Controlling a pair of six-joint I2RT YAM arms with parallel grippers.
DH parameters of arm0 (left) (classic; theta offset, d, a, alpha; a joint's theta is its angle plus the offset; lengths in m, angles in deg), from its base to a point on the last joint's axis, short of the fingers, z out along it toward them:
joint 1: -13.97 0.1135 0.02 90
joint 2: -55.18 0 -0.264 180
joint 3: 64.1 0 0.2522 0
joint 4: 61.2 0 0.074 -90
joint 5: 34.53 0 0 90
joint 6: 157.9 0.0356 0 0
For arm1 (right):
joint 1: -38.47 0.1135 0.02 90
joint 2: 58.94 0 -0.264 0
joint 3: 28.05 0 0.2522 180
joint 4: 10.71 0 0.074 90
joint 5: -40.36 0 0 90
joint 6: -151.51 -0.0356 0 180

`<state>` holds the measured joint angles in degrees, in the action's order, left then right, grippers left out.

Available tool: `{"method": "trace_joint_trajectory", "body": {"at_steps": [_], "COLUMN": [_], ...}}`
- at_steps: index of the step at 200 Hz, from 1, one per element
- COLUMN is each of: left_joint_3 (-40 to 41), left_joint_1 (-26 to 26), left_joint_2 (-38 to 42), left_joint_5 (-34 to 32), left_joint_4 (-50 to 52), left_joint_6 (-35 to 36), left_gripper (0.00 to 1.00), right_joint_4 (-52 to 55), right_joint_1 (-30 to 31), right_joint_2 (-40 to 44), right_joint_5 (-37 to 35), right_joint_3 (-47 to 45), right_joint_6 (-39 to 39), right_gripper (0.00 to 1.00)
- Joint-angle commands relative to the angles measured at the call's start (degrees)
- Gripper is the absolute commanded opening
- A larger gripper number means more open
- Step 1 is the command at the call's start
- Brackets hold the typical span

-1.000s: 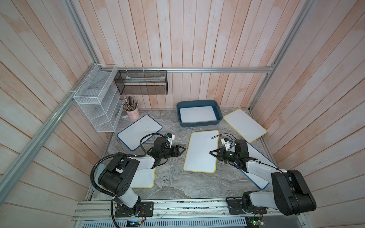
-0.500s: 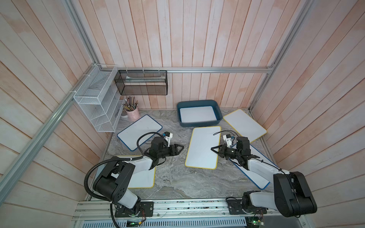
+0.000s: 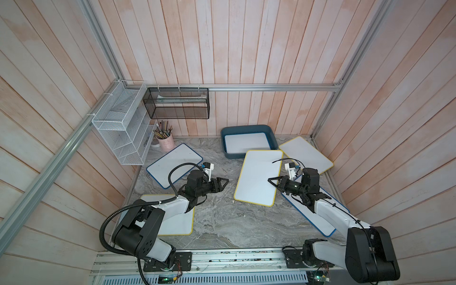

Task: Put the whiteboard into the storage box
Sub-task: Pick up the whiteboard at the center of the board.

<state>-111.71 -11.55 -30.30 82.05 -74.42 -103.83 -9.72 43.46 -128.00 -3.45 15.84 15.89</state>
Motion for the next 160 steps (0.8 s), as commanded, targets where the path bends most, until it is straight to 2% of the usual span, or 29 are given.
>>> {"method": "trace_joint_trajectory", "body": {"at_steps": [1, 61, 84, 121, 160], "left_joint_3": [-0.1, 1.7, 0.5, -1.0, -2.4], "left_joint_1": [-0.1, -0.1, -0.1, 0.2, 0.3], "left_joint_2": [0.6, 1.4, 1.2, -1.1, -3.7], "left_joint_5": [-1.1, -3.4, -0.9, 4.9, 10.2], "left_joint_4": [-0.6, -5.8, -6.3, -9.5, -15.0], "left_joint_6": [1.7, -1.1, -0.9, -3.4, -6.3], "left_gripper": [0.70, 0.70, 0.70, 0.70, 0.70], "right_joint_4": [-4.0, -3.2, -4.3, -12.7, -13.5], "right_joint_1": [-0.9, -1.5, -1.5, -1.5, -1.4], "right_joint_2": [2.1, 3.1, 3.0, 1.5, 0.8], "right_joint_5": [1.7, 2.9, 3.5, 8.0, 11.7], "right_joint_3": [1.3, 3.4, 4.0, 3.1, 4.6], "right_joint_6": [-0.1, 1.5, 2.2, -1.7, -0.2], "right_gripper": [0.00, 0.00, 0.00, 0.00, 0.00]}}
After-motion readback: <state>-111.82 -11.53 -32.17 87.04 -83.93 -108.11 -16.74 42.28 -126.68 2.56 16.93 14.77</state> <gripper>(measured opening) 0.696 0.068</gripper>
